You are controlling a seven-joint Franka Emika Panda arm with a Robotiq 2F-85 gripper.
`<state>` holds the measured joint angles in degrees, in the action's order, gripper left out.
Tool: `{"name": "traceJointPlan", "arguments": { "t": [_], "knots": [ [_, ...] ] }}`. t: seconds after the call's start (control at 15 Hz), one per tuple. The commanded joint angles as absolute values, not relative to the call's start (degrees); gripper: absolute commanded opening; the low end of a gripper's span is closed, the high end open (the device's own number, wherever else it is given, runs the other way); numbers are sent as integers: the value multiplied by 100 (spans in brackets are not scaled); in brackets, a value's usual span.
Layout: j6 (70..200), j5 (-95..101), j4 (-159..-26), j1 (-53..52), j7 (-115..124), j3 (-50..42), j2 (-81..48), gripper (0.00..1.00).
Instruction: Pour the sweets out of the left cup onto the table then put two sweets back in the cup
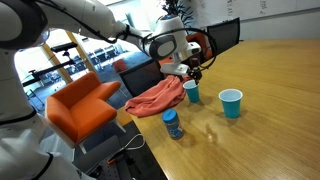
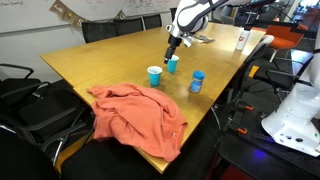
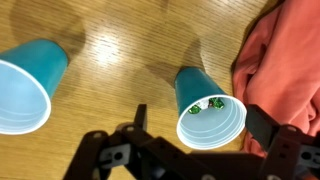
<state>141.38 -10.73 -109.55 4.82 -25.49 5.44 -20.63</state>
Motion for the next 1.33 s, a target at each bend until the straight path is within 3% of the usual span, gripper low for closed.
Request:
{"name": "traceJointPlan", "arguments": {
  "t": [0.0, 0.93, 1.0, 1.07, 1.27],
  "knots": [
    [14795, -633, -11066, 327, -2340, 462, -2220, 100],
    [16205, -479, -10803, 299, -1420, 539, -3058, 100],
    [16251, -437, -10770, 270, -1324, 511, -3099, 90],
    [16304, -408, -10740, 246, -1235, 494, -3139, 74],
    [16349, -358, -10672, 190, -1037, 470, -3226, 49]
  ]
}}
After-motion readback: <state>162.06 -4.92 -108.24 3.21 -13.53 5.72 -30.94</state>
